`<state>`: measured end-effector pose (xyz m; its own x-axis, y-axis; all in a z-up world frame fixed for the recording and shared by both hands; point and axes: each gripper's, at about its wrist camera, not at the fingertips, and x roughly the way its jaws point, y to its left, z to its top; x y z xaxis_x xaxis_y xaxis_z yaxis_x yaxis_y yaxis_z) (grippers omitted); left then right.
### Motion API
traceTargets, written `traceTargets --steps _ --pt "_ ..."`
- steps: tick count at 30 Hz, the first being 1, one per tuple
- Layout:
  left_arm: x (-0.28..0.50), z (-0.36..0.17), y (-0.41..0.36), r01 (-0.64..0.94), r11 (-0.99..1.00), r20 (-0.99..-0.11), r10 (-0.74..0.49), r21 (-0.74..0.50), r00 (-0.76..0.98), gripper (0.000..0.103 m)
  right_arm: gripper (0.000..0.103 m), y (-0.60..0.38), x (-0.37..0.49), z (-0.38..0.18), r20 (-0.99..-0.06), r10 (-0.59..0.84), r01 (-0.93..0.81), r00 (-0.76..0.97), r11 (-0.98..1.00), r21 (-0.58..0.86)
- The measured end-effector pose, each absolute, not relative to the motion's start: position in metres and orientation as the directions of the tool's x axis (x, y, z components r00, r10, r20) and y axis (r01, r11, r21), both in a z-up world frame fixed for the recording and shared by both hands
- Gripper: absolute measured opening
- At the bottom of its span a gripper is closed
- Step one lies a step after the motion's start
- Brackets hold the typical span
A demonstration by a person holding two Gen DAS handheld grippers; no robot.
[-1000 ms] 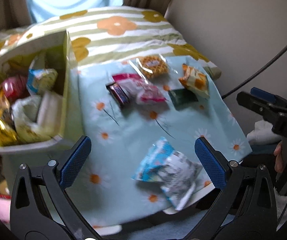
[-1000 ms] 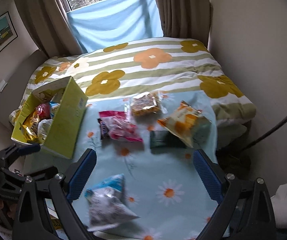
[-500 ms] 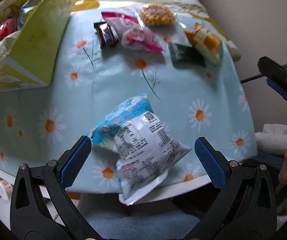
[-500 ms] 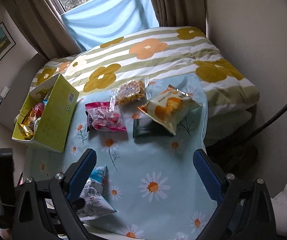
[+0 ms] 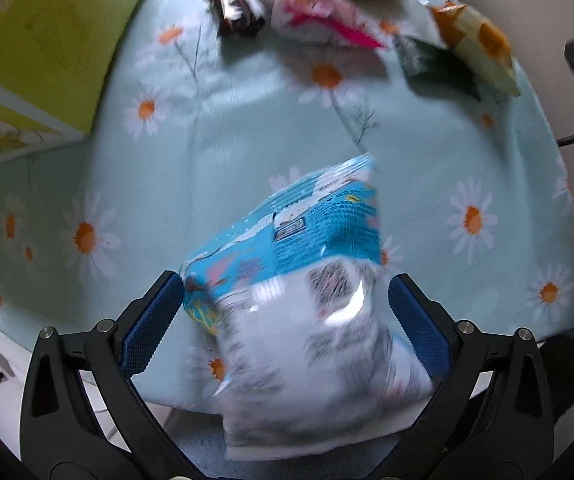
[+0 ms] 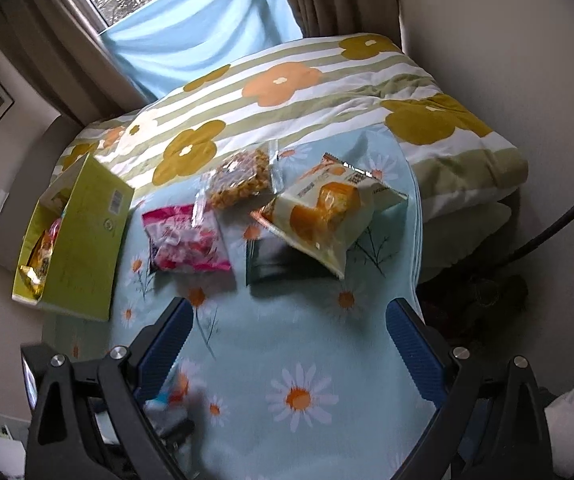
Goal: Organize snacks
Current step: 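Grasp the blue-white bag with the left tool while the right tool grasps the orange-white cake pack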
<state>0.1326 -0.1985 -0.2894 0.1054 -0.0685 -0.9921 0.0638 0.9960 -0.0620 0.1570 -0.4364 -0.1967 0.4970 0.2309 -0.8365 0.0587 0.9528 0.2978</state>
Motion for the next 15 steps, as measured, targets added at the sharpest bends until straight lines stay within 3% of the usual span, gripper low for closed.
traceTargets --steps 4,15 --pt "0.135 -0.297 -0.190 0.057 0.997 -0.993 -0.061 -0.055 0.102 0.085 0.096 -0.437 0.177 -0.202 -0.842 0.202 0.090 0.500 0.955 0.282" --pt "0.147 -0.296 -0.187 0.132 0.989 -0.989 -0.089 -0.073 0.118 0.076 0.096 -0.448 0.234 -0.224 -0.872 0.135 0.240 0.470 0.931 0.274"
